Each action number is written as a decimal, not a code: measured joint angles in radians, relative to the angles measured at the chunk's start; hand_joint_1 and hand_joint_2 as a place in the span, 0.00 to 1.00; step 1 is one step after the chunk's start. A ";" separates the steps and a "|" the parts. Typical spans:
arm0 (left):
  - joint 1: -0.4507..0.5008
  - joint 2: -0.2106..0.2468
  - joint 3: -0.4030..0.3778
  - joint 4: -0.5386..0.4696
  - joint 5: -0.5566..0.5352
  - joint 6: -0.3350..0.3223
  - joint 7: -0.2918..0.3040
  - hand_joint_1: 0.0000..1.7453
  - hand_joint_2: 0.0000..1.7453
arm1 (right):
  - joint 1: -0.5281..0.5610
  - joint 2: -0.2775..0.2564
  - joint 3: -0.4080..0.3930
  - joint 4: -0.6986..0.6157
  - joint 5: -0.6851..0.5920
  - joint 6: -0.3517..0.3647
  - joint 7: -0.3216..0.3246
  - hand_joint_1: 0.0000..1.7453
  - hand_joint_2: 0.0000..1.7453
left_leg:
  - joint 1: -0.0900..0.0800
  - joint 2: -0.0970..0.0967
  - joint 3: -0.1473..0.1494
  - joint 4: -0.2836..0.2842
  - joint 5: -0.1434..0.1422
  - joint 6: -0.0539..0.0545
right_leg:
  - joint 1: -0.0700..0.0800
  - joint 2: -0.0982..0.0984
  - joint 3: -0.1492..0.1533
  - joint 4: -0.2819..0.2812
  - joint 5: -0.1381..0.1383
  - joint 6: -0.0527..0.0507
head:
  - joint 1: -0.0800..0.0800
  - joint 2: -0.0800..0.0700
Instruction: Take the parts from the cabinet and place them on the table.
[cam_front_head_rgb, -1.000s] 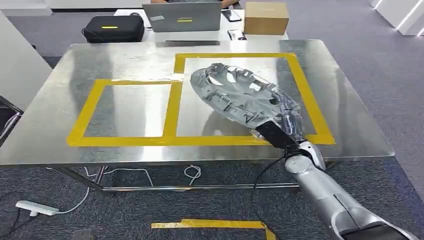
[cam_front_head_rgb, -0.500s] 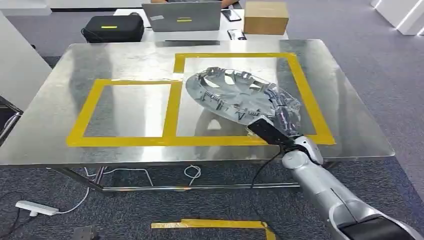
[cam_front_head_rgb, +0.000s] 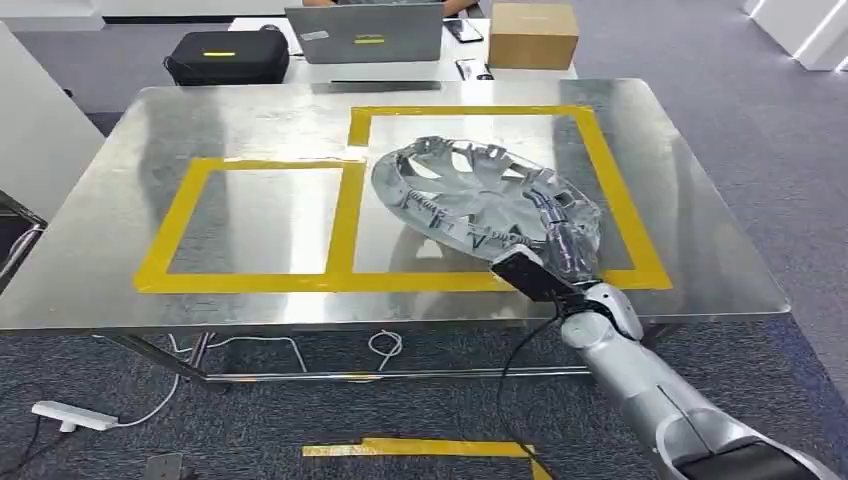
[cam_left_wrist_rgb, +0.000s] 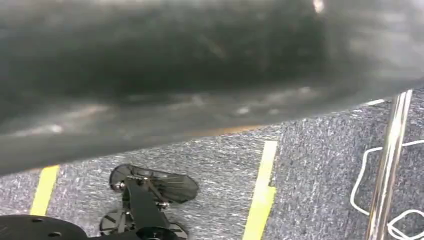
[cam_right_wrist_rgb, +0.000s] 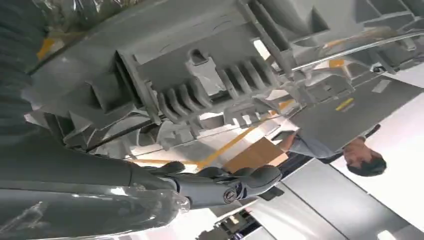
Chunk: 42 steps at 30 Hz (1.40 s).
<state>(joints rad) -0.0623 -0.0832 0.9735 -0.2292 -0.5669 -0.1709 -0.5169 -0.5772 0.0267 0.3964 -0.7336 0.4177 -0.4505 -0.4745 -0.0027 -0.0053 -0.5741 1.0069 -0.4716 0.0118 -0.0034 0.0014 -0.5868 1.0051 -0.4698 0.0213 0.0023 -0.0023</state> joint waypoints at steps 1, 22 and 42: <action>0.000 0.000 0.000 0.000 0.000 -0.002 0.000 0.00 0.00 | 0.003 0.000 0.000 -0.003 0.000 -0.003 -0.003 0.00 1.00 | 0.000 0.000 0.000 0.000 0.000 0.000 | 0.000 0.000 0.000 0.000 0.000 0.000 | 0.000 0.000; -0.017 -0.004 -0.029 0.000 -0.020 -0.014 0.004 0.00 0.00 | -0.059 0.000 0.031 -0.064 0.047 -0.013 0.019 0.00 1.00 | 0.000 0.000 0.000 0.000 0.000 0.000 | 0.000 0.001 -0.001 0.000 0.000 0.000 | 0.000 0.000; -0.012 -0.007 -0.043 0.000 -0.016 -0.008 0.006 0.00 0.00 | -0.061 0.000 0.031 0.014 0.003 0.009 -0.024 0.00 1.00 | 0.000 0.000 0.000 0.000 0.000 0.000 | 0.000 0.001 -0.001 0.000 0.000 0.000 | 0.000 0.000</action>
<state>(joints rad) -0.0739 -0.0900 0.9308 -0.2289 -0.5825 -0.1793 -0.5104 -0.6385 0.0267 0.4273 -0.7191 0.4211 -0.4414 -0.4986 -0.0027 -0.0050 -0.5744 1.0069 -0.4719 0.0118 -0.0034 0.0023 -0.5875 1.0051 -0.4699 0.0213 0.0027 -0.0023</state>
